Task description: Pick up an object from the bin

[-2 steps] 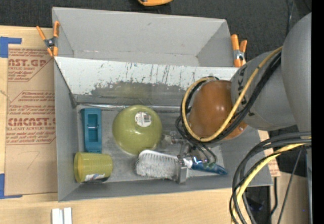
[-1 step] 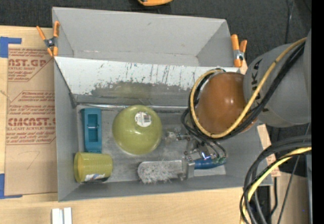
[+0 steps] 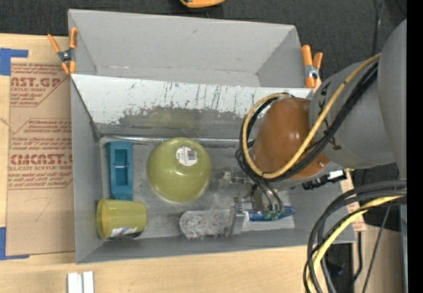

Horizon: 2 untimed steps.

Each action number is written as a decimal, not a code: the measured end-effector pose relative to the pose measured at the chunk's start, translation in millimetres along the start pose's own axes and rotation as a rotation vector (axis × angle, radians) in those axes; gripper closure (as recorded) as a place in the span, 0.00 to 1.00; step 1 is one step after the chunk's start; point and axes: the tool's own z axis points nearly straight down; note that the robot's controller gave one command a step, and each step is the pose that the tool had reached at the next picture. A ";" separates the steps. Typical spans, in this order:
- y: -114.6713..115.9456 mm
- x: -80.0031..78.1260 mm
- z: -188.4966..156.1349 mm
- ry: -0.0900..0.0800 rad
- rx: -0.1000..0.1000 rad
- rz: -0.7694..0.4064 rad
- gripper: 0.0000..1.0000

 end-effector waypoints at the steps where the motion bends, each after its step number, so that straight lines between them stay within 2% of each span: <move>1: 24.9 -3.1 27.2 -0.022 0.001 -0.428 0.00; 2: 14.9 -0.7 29.3 -0.005 0.000 -0.053 1.00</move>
Offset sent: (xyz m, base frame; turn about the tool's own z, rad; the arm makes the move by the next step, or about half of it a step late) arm 0.0015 0.0142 -0.0294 -0.0529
